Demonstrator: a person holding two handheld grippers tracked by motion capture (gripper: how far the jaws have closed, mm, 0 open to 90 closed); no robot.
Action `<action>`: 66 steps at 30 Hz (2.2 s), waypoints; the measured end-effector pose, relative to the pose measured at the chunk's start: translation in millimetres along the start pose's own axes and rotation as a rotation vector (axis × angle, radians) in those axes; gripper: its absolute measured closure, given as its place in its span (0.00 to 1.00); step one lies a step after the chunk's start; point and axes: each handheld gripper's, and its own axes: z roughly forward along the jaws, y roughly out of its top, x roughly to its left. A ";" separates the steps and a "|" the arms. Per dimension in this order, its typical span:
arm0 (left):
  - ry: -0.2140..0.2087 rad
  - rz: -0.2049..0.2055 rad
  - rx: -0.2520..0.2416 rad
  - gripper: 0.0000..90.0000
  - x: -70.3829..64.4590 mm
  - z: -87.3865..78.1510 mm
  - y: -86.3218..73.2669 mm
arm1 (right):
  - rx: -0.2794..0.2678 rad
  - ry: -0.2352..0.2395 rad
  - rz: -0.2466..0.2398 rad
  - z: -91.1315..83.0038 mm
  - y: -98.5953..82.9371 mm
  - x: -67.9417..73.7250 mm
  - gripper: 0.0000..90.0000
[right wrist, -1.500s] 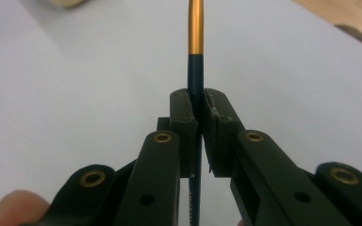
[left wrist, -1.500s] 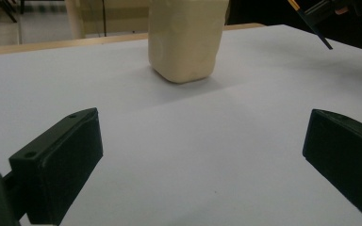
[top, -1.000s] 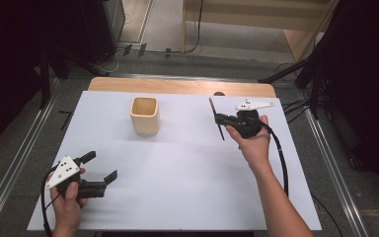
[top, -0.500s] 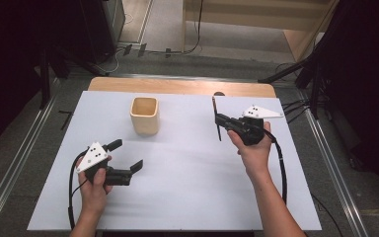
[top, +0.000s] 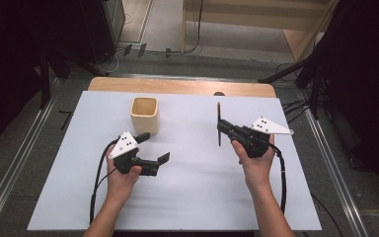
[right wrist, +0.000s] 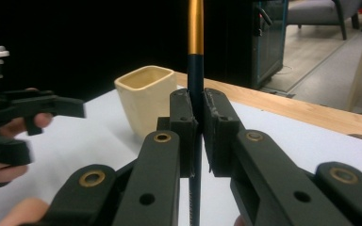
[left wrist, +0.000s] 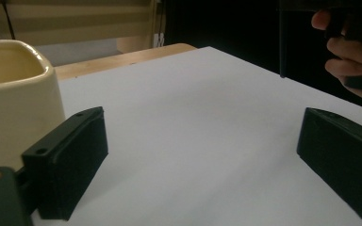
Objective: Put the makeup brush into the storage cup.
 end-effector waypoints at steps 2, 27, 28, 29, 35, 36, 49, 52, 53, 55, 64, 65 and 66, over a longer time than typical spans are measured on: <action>-0.010 -0.001 0.002 0.06 -2.4 3.8 1.0 | 0.000 0.001 -0.010 -0.4 -0.3 0.5 0.94; -0.146 -0.021 0.019 0.55 -52.3 67.1 12.0 | -0.042 0.085 -0.001 3.9 -7.9 20.6 0.94; -0.160 -0.025 0.017 0.57 -54.9 69.8 13.5 | -0.046 0.089 -0.008 5.0 -8.4 22.9 0.94; -0.160 -0.025 0.017 0.58 -54.9 69.8 13.5 | -0.046 0.089 -0.008 5.0 -8.4 22.9 0.94; -0.161 -0.045 0.018 0.65 -58.8 77.1 16.0 | -0.055 0.109 0.012 7.9 -11.7 25.6 0.94; -0.164 -0.048 0.017 0.66 -59.3 77.8 16.3 | -0.057 0.113 0.011 8.4 -12.1 26.2 0.94; -0.165 -0.095 0.015 0.84 -60.6 82.5 19.0 | -0.060 0.117 0.001 11.5 -14.4 33.1 0.94; -0.157 -0.088 0.017 0.90 -61.4 82.8 19.2 | -0.060 0.115 0.001 11.6 -14.7 33.6 0.94; -0.142 -0.076 0.026 0.94 -61.4 82.8 19.3 | -0.057 0.115 0.000 12.0 -15.1 33.7 0.94; -0.144 -0.075 0.032 0.94 -61.0 83.0 19.5 | -0.054 0.113 -0.001 12.3 -15.3 33.6 0.94; -0.155 -0.006 0.075 0.95 -67.7 84.8 16.1 | -0.048 0.110 0.075 8.0 -6.0 28.8 0.72; -0.156 0.004 0.080 0.95 -69.1 85.4 15.4 | -0.047 0.109 0.072 7.3 -4.2 28.6 0.74; -0.157 0.013 0.086 0.95 -70.6 85.8 14.7 | -0.043 0.116 0.067 6.4 -1.8 28.7 0.76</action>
